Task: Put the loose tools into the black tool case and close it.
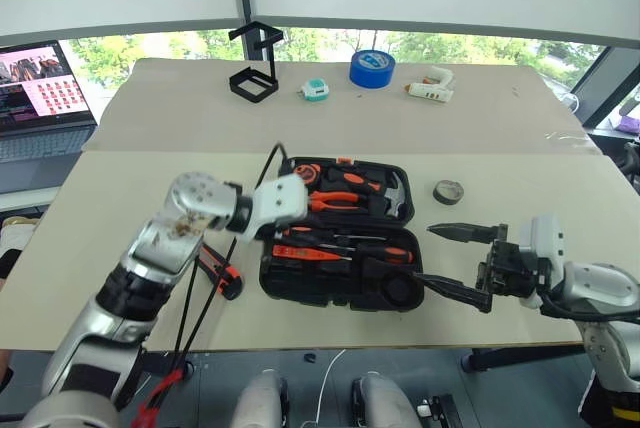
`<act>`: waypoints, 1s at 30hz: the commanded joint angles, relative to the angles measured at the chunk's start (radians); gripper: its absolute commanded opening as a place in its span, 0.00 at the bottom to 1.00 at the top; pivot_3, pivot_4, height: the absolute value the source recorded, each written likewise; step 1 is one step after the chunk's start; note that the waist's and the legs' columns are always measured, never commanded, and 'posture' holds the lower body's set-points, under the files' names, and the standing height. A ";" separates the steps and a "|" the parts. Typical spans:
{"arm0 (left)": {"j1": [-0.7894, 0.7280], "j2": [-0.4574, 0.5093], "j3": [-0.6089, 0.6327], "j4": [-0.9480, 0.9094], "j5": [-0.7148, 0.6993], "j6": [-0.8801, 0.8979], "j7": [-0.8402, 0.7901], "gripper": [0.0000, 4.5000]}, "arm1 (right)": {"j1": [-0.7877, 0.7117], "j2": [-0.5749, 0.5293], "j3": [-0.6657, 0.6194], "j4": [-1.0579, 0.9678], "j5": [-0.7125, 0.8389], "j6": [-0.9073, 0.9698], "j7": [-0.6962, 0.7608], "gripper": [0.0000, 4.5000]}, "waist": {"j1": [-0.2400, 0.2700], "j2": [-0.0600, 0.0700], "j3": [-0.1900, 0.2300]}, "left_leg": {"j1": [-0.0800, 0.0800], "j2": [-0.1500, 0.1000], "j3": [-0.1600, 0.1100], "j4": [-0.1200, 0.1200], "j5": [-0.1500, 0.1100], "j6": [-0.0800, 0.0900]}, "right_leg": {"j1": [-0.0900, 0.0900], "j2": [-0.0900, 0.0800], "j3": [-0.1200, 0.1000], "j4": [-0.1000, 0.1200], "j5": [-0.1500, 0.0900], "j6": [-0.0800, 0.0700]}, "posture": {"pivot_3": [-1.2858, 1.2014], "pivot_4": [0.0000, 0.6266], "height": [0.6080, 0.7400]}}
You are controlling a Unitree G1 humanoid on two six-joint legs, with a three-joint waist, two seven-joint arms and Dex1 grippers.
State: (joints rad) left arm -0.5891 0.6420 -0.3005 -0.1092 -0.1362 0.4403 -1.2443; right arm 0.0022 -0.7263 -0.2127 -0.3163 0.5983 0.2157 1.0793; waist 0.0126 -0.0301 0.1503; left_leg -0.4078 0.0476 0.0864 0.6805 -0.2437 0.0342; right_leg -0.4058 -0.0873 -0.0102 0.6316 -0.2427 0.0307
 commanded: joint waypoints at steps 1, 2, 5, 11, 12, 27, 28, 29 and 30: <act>0.017 -0.029 -0.001 0.055 0.028 -0.055 0.065 0.00 | -0.028 0.012 -0.030 -0.016 0.007 -0.031 -0.015 1.00 | 0.006 0.000 0.000 | 0.000 -0.001 0.000 0.000 0.000 0.000 | 0.000 -0.001 0.000 0.000 0.000 0.000 | 0.52 0.24 1.00; 0.024 -0.033 -0.009 0.070 0.040 -0.061 0.076 0.00 | -0.027 0.011 -0.028 -0.015 0.003 -0.034 -0.010 1.00 | 0.008 0.000 0.000 | 0.000 -0.001 0.000 0.001 0.000 0.000 | 0.000 -0.001 0.000 0.000 0.000 0.000 | 0.52 0.24 1.00; 0.034 -0.039 -0.019 0.091 0.053 -0.062 0.091 0.00 | -0.025 0.009 -0.029 -0.011 -0.004 -0.040 -0.006 1.00 | 0.009 0.000 0.000 | 0.000 -0.002 0.000 0.001 0.000 0.001 | 0.001 -0.002 0.000 -0.001 0.000 0.000 | 0.52 0.24 1.00; 0.047 -0.047 -0.036 0.085 0.053 -0.058 0.094 0.00 | -0.014 0.010 -0.034 -0.019 -0.002 -0.042 -0.008 1.00 | 0.005 0.000 0.000 | 0.000 -0.001 0.000 0.001 0.000 0.001 | 0.001 -0.001 0.000 0.000 0.000 0.000 | 0.52 0.24 1.00; 0.053 -0.044 -0.045 0.083 0.060 -0.066 0.092 0.00 | -0.012 0.011 -0.034 -0.019 -0.002 -0.042 -0.008 1.00 | 0.005 0.000 0.000 | 0.000 -0.001 0.000 0.001 0.000 0.001 | 0.001 -0.001 0.000 0.000 0.000 0.000 | 0.52 0.24 1.00; 0.107 -0.044 -0.055 0.065 0.092 -0.043 0.154 0.00 | -0.014 0.037 -0.016 0.004 -0.028 -0.076 -0.023 1.00 | 0.001 0.001 -0.001 | 0.002 -0.001 0.000 0.000 0.000 0.001 | 0.002 -0.001 0.000 0.000 0.000 0.000 | 0.52 0.24 1.00; 0.109 -0.042 -0.058 0.071 0.097 -0.031 0.159 0.00 | -0.016 0.039 -0.014 0.007 -0.029 -0.076 -0.022 1.00 | 0.000 0.002 -0.001 | 0.002 -0.001 0.000 0.000 0.000 0.001 | 0.002 -0.001 0.000 0.000 0.000 0.000 | 0.52 0.24 1.00; 0.111 -0.043 -0.057 0.074 0.096 -0.021 0.164 0.00 | -0.019 0.040 -0.013 0.009 -0.030 -0.076 -0.021 1.00 | 0.000 0.002 -0.001 | 0.003 -0.001 0.000 0.000 0.000 0.001 | 0.002 -0.001 0.000 0.000 0.000 0.000 | 0.52 0.24 1.00; 0.112 -0.043 -0.056 0.076 0.094 -0.014 0.169 0.00 | -0.022 0.040 -0.012 0.012 -0.030 -0.076 -0.020 1.00 | 0.000 0.002 -0.001 | 0.003 -0.001 0.000 0.000 0.000 0.001 | 0.003 -0.001 0.000 0.000 0.000 0.000 | 0.52 0.24 1.00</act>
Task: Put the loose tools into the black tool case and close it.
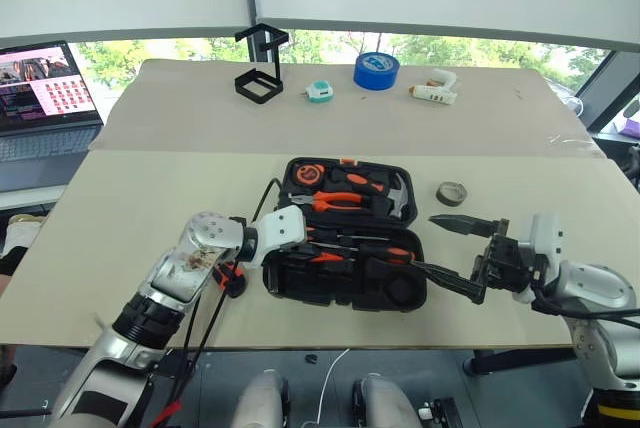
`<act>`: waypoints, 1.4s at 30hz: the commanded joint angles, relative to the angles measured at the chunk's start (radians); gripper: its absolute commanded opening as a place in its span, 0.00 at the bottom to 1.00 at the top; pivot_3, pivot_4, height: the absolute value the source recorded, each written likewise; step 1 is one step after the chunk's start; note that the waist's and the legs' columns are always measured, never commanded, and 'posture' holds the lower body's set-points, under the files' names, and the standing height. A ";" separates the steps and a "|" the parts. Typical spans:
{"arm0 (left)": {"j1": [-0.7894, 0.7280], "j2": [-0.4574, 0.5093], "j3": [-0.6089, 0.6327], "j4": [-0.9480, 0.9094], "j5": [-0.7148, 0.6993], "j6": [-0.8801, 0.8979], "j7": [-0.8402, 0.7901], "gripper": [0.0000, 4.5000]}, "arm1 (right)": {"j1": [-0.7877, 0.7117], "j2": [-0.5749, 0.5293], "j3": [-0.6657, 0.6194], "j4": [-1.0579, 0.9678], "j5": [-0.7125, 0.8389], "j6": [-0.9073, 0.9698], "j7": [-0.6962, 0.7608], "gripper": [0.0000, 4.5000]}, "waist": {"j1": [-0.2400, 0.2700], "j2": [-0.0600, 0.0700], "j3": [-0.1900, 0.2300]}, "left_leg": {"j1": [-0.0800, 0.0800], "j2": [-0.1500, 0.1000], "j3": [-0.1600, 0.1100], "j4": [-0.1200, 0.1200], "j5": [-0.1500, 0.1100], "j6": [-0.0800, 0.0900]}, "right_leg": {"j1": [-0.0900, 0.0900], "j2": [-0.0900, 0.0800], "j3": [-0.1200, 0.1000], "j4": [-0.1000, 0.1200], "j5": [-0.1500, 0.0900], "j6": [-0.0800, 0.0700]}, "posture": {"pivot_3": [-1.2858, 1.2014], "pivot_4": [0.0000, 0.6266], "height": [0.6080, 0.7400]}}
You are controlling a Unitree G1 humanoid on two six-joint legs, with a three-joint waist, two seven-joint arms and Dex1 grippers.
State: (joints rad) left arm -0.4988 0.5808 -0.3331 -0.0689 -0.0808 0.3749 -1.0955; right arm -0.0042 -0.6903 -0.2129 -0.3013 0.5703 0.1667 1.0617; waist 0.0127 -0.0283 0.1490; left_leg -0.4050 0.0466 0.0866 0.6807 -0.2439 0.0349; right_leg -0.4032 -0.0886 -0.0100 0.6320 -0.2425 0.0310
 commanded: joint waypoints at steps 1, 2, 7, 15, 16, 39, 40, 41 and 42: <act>0.024 0.018 -0.023 0.037 0.037 0.053 0.022 0.00 | -0.019 0.004 -0.010 0.001 -0.002 -0.027 -0.001 1.00 | 0.000 0.000 0.000 | 0.000 0.000 0.000 0.000 0.000 0.000 | 0.000 0.000 0.000 0.000 0.000 0.000 | 0.52 0.24 1.00; 0.031 0.019 -0.016 0.032 0.029 0.051 0.025 0.00 | -0.020 0.004 -0.009 0.003 -0.002 -0.029 0.001 1.00 | 0.000 0.000 0.000 | 0.001 0.000 0.000 0.000 0.000 0.000 | 0.001 0.000 0.000 0.000 0.000 0.000 | 0.52 0.24 1.00; 0.125 0.041 0.136 -0.100 -0.092 0.071 0.047 0.12 | -0.030 -0.007 -0.031 0.052 -0.010 -0.084 0.043 1.00 | -0.008 0.001 -0.001 | 0.001 0.001 0.000 -0.001 0.000 0.000 | 0.000 0.001 0.001 0.000 0.000 0.000 | 0.52 0.24 1.00; 0.526 0.107 0.649 -0.373 -0.306 0.062 0.112 0.74 | -0.020 -0.027 -0.075 0.202 -0.037 -0.262 0.156 1.00 | -0.011 0.001 0.000 | 0.000 0.003 0.000 -0.001 0.000 0.000 | -0.001 -0.001 0.001 0.000 0.000 0.000 | 0.52 0.24 1.00; 0.607 0.119 0.720 -0.387 -0.298 0.074 0.122 0.81 | -0.014 -0.033 -0.077 0.222 -0.036 -0.274 0.180 1.00 | -0.012 0.001 -0.001 | 0.000 0.003 0.001 -0.002 0.000 0.000 | -0.001 -0.002 0.001 0.000 0.000 0.000 | 0.52 0.24 1.00; 0.826 -0.021 1.191 -0.822 -0.654 1.017 0.656 0.99 | -0.166 0.016 0.020 0.129 0.165 -0.092 0.255 1.00 | -0.003 0.000 0.000 | 0.004 0.004 0.001 -0.002 0.000 0.000 | -0.001 -0.003 0.001 0.002 -0.003 -0.006 | 0.52 0.24 1.00; 0.702 -0.087 1.179 -0.850 -0.645 1.127 0.716 0.99 | -0.190 0.029 0.033 0.112 0.175 -0.072 0.241 1.00 | -0.003 0.000 0.000 | 0.004 0.004 0.001 -0.002 0.000 0.000 | 0.000 -0.003 0.001 0.003 -0.003 -0.006 | 0.52 0.24 1.00; 0.604 -0.166 1.151 -0.873 -0.642 1.194 0.792 0.99 | -0.212 0.042 0.051 0.097 0.175 -0.063 0.231 1.00 | -0.002 0.001 0.000 | 0.004 0.004 0.000 -0.002 0.000 -0.001 | 0.000 -0.002 0.001 0.003 -0.003 -0.005 | 0.52 0.24 1.00; 0.543 -0.224 1.129 -0.887 -0.643 1.227 0.852 0.99 | -0.226 0.052 0.061 0.090 0.172 -0.059 0.227 1.00 | 0.000 -0.001 0.000 | 0.005 0.003 -0.001 -0.002 0.001 -0.001 | 0.001 -0.002 0.000 0.003 -0.002 -0.005 | 0.52 0.24 1.00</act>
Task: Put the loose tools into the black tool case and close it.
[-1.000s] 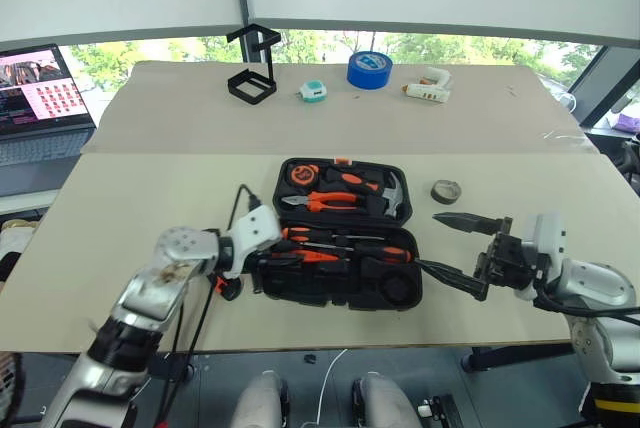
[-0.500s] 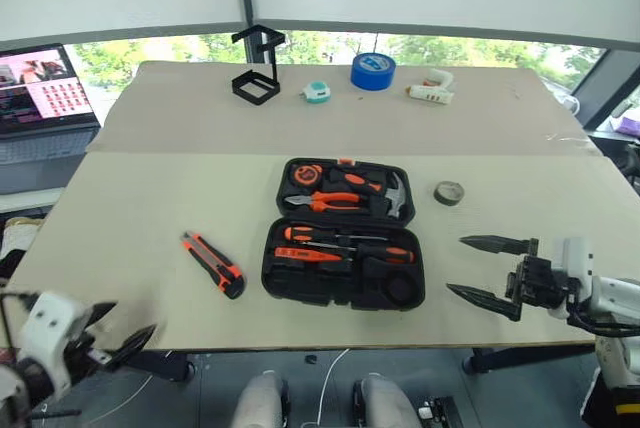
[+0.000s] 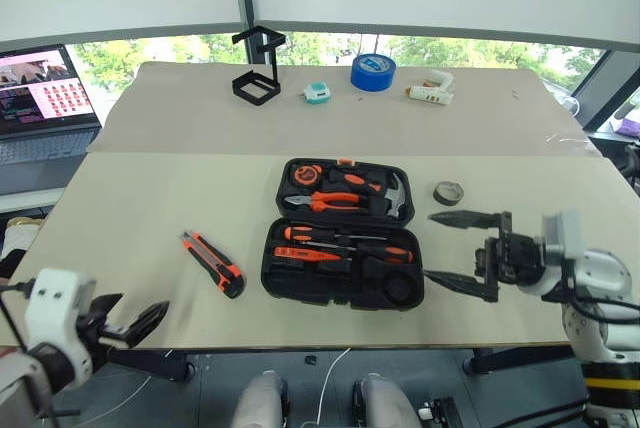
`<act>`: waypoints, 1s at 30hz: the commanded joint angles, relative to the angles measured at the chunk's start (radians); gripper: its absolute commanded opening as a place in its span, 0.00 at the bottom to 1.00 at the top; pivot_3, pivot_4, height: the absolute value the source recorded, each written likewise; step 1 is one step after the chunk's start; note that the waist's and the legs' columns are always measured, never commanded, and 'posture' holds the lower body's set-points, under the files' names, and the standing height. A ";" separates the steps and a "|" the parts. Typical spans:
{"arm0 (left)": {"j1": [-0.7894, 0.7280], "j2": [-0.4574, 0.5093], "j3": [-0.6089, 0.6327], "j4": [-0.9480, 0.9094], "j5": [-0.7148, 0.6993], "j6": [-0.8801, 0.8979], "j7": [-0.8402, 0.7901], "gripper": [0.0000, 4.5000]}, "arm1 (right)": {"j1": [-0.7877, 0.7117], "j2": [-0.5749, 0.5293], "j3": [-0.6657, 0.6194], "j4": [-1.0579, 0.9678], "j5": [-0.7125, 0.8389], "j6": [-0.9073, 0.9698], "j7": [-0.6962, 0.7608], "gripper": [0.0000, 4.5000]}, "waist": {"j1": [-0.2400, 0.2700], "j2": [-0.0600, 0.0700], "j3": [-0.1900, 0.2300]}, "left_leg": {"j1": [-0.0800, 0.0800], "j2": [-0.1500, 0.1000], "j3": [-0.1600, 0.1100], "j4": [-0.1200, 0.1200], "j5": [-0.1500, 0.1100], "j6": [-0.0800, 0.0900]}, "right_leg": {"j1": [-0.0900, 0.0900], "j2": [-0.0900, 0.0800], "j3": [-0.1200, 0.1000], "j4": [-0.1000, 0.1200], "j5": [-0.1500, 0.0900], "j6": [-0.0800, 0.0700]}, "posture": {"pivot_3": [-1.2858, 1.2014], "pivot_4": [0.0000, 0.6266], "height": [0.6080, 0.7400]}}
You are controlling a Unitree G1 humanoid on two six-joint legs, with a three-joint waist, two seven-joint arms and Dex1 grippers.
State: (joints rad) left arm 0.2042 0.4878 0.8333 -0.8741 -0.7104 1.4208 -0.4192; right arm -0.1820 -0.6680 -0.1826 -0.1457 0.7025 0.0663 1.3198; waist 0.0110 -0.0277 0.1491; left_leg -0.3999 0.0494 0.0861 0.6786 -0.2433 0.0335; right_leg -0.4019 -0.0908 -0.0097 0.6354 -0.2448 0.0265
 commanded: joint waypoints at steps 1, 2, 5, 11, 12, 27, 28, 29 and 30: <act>-0.199 -0.193 -0.087 -0.095 0.011 0.194 0.263 0.99 | -0.067 0.043 0.046 -0.075 0.031 0.044 -0.041 1.00 | 0.001 -0.005 -0.001 | 0.000 -0.001 -0.001 0.001 0.000 0.000 | 0.001 0.000 0.000 0.001 0.000 0.001 | 0.52 0.24 1.00; -0.219 -0.237 -0.128 -0.104 0.028 0.194 0.333 0.99 | -0.081 0.051 0.056 -0.080 0.023 0.046 -0.047 1.00 | 0.000 -0.007 -0.002 | 0.000 -0.001 -0.001 0.001 0.001 -0.001 | 0.001 0.001 0.000 0.002 0.001 0.001 | 0.52 0.24 1.00; -0.288 -0.377 -0.176 -0.112 0.082 0.194 0.501 0.99 | -0.109 0.062 0.076 -0.079 0.006 0.050 -0.057 1.00 | -0.004 -0.008 -0.002 | -0.001 -0.002 -0.001 0.000 0.000 -0.002 | -0.001 0.000 0.002 0.003 0.001 0.001 | 0.52 0.24 1.00; -0.352 -0.525 -0.291 -0.059 0.130 0.194 0.675 0.99 | -0.121 0.053 0.084 -0.090 0.000 0.067 -0.065 1.00 | -0.002 -0.008 -0.002 | 0.000 -0.002 -0.001 0.000 0.000 -0.002 | -0.001 0.000 0.003 0.003 0.001 0.000 | 0.52 0.24 1.00; -0.369 -0.536 -0.306 -0.042 0.140 0.194 0.690 0.99 | -0.120 0.052 0.080 -0.094 0.001 0.071 -0.067 1.00 | -0.001 -0.008 -0.002 | 0.000 -0.002 -0.001 0.000 0.000 -0.002 | -0.001 0.000 0.003 0.004 0.001 0.000 | 0.52 0.24 1.00; -0.379 -0.459 -0.522 0.163 0.250 0.194 0.695 0.69 | -0.074 0.043 0.055 -0.118 0.008 0.084 -0.086 1.00 | 0.004 -0.003 -0.005 | 0.001 -0.004 -0.001 0.000 0.000 -0.001 | 0.000 0.000 0.003 0.004 0.001 0.000 | 0.52 0.24 1.00; -0.375 -0.462 -0.519 0.162 0.254 0.194 0.692 0.61 | -0.071 0.042 0.055 -0.117 0.009 0.084 -0.086 1.00 | 0.004 -0.002 -0.006 | 0.001 -0.003 -0.001 0.000 0.000 -0.001 | 0.000 0.000 0.003 0.004 0.001 0.000 | 0.52 0.24 1.00; -0.372 -0.464 -0.516 0.158 0.257 0.194 0.687 0.53 | -0.067 0.041 0.055 -0.118 0.009 0.085 -0.087 1.00 | 0.004 -0.002 -0.006 | 0.001 -0.003 -0.001 0.000 0.000 -0.001 | 0.000 -0.001 0.003 0.004 0.001 0.000 | 0.52 0.24 1.00; -0.370 -0.450 -0.506 0.157 0.262 0.194 0.678 0.45 | -0.066 0.041 0.056 -0.110 0.007 0.082 -0.082 1.00 | 0.005 -0.001 -0.006 | 0.001 -0.003 -0.001 0.000 0.000 -0.001 | 0.000 -0.001 0.003 0.003 0.001 0.000 | 0.52 0.24 1.00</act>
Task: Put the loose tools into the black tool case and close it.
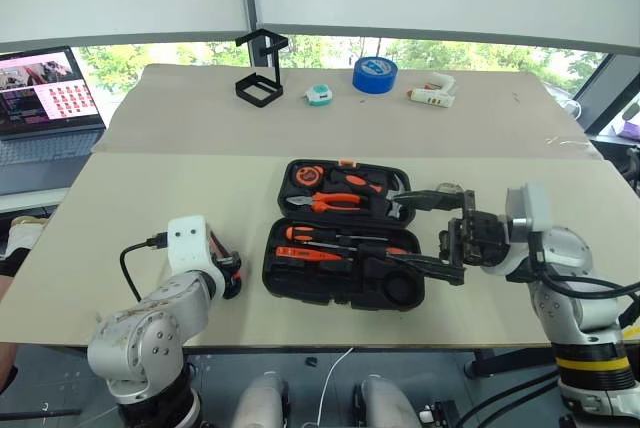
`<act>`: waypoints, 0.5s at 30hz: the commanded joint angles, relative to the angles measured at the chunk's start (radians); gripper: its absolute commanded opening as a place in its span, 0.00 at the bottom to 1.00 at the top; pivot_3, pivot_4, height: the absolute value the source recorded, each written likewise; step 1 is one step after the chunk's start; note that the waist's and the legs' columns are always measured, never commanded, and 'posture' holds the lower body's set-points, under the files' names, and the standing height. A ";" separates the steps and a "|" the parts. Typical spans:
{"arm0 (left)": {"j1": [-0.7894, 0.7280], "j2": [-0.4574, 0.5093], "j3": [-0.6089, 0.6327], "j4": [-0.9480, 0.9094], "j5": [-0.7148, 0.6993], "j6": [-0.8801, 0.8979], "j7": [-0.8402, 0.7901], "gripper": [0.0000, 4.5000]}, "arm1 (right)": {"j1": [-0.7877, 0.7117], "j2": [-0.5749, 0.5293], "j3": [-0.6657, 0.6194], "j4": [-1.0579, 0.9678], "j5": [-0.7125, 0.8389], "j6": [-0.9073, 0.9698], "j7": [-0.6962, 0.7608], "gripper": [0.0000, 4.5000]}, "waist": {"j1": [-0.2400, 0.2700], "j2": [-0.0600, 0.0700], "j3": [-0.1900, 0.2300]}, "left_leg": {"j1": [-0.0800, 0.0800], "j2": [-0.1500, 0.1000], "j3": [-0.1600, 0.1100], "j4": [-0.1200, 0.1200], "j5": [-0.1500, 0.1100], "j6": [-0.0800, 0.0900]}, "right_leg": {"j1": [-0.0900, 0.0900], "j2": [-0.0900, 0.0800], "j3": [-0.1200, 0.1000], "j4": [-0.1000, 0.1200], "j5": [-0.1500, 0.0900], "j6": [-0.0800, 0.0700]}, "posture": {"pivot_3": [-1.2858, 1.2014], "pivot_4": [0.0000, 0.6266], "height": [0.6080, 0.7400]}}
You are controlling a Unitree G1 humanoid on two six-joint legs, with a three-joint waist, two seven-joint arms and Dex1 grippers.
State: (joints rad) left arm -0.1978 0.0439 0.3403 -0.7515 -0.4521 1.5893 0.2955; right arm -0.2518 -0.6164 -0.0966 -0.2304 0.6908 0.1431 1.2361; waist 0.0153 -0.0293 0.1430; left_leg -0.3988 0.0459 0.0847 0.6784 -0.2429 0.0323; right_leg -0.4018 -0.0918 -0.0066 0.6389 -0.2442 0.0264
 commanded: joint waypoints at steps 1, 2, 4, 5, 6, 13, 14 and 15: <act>0.035 0.007 -0.007 0.033 0.008 0.025 -0.044 0.38 | 0.006 -0.011 -0.030 -0.021 0.017 0.003 0.005 1.00 | 0.001 0.000 0.000 | 0.000 0.000 0.000 0.000 0.000 0.000 | 0.000 0.000 0.000 0.000 0.000 0.000 | 0.52 0.24 1.00; 0.037 0.034 0.006 0.029 0.010 0.025 -0.060 0.37 | 0.005 -0.011 -0.030 -0.011 0.015 -0.002 0.011 1.00 | 0.000 0.001 0.000 | 0.000 0.000 0.000 0.000 0.000 0.000 | 0.000 0.000 0.000 0.000 0.000 0.000 | 0.52 0.24 1.00; 0.042 0.100 0.041 0.016 0.006 0.025 -0.104 0.37 | 0.005 -0.012 -0.032 0.001 0.011 -0.008 0.019 1.00 | -0.003 0.001 0.000 | 0.000 0.000 0.000 0.000 0.000 0.000 | 0.000 0.000 0.000 0.000 0.000 0.000 | 0.52 0.24 1.00; 0.044 0.123 0.053 0.012 0.004 0.025 -0.123 0.37 | 0.006 -0.012 -0.032 0.004 0.010 -0.009 0.021 1.00 | -0.003 0.001 0.000 | 0.000 0.000 0.000 0.000 0.000 0.000 | 0.000 0.001 0.000 0.000 0.000 0.000 | 0.52 0.24 1.00; 0.035 0.161 0.089 0.004 -0.003 0.022 -0.164 0.37 | 0.009 -0.011 -0.033 0.006 0.008 -0.013 0.024 1.00 | -0.006 0.001 0.000 | 0.000 0.000 0.000 -0.001 0.000 0.000 | -0.001 0.001 0.000 0.000 0.000 -0.001 | 0.52 0.24 1.00; 0.079 0.677 0.094 0.113 -0.126 -0.465 -0.864 0.37 | 0.062 -0.044 -0.083 0.027 -0.010 -0.048 0.055 1.00 | -0.014 -0.004 0.005 | -0.002 0.004 0.000 -0.003 0.000 -0.002 | -0.006 0.005 -0.004 0.003 -0.004 -0.008 | 0.52 0.24 1.00; 0.088 0.732 0.052 0.125 -0.123 -0.573 -0.985 0.37 | 0.074 -0.055 -0.094 0.029 -0.013 -0.052 0.064 1.00 | -0.005 -0.003 0.005 | -0.002 0.004 0.000 -0.003 0.000 -0.002 | -0.007 0.002 -0.004 0.004 -0.005 -0.009 | 0.52 0.24 1.00; 0.081 0.779 0.008 0.142 -0.126 -0.650 -1.083 0.37 | 0.088 -0.068 -0.107 0.033 -0.015 -0.057 0.072 1.00 | -0.001 -0.002 0.006 | -0.004 0.003 0.000 -0.003 0.000 -0.002 | -0.007 0.001 -0.005 0.001 -0.006 -0.011 | 0.52 0.24 1.00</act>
State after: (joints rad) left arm -0.1097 0.7703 0.4411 -0.6124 -0.5547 1.1422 -0.5458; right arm -0.1789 -0.6631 -0.1538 -0.1853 0.6754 0.1180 1.2865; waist 0.0144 -0.0315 0.1489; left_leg -0.4029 0.0486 0.0858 0.6755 -0.2426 0.0299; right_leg -0.4091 -0.0932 -0.0118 0.6401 -0.2527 0.0115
